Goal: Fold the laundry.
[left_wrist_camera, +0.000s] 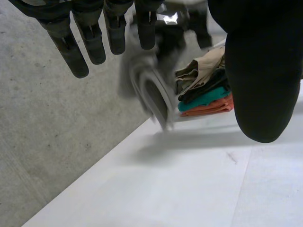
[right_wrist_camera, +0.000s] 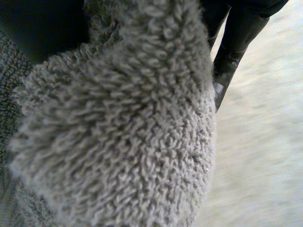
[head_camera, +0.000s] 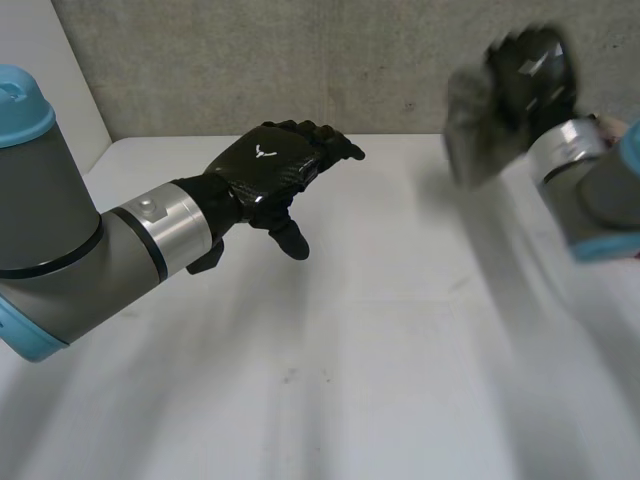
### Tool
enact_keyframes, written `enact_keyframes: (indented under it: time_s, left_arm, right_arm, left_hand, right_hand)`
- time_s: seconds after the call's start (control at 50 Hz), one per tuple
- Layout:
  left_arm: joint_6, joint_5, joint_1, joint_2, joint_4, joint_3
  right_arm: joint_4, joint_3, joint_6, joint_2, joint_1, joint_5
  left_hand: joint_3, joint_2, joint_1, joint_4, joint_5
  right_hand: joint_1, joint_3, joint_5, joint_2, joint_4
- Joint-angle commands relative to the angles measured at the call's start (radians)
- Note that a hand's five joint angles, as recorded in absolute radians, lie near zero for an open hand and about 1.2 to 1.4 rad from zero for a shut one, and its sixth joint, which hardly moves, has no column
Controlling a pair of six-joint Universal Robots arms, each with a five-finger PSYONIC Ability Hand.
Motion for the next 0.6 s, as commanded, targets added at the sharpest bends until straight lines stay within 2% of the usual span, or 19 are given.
enact_keyframes:
  time_s: [0.02,0.12,0.18,0.28,0.34,0.5,0.6]
  left_arm:
    - [-0.013,0.000,-0.008,0.006,0.000,-0.003]
    - [-0.019,0.000,-0.008,0.015,0.000,-0.006]
    - [-0.019,0.000,-0.008,0.018,0.000,-0.009]
    - [-0.019,-0.002,-0.012,0.018,0.000,-0.017]
    - [-0.019,0.000,-0.015,0.018,0.001,-0.029]
    - [-0.018,-0.006,-0.017,0.017,0.001,-0.046]
    - [-0.018,-0.008,-0.018,0.018,0.001,-0.052]
  right_arm:
    - [-0.059,-0.234,0.219,0.045,-0.162,-0.009]
    - [-0.108,-0.361,0.299,0.147,-0.278,-0.069]
    - [-0.156,-0.362,0.334,0.187,-0.332,-0.112]
    - [-0.275,-0.271,0.443,0.271,-0.456,-0.199]
    - [-0.300,-0.221,0.454,0.302,-0.504,-0.236]
    - [-0.326,-0.082,0.437,0.375,-0.579,-0.484]
    - [-0.348,-0.033,0.417,0.352,-0.621,-0.502]
  left_hand:
    - [0.065,0.060,0.065,0.059,0.057]
    - [0.068,0.063,0.068,0.062,0.060]
    - [0.068,0.063,0.068,0.062,0.060]
    - [0.070,0.066,0.070,0.065,0.063]
    - [0.070,0.066,0.070,0.065,0.063]
    - [0.070,0.066,0.070,0.065,0.063]
    - [0.070,0.066,0.070,0.065,0.063]
  right_hand:
    - [0.439,0.232,0.293,0.217,0.211]
    - [0.439,0.232,0.293,0.217,0.211]
    - [0.439,0.232,0.293,0.217,0.211]
    - [0.439,0.232,0.293,0.217,0.211]
    - [0.439,0.232,0.293,0.217,0.211]
    - [0.439,0.232,0.293,0.217,0.211]
    - [0.439,0.232,0.293,0.217,0.211]
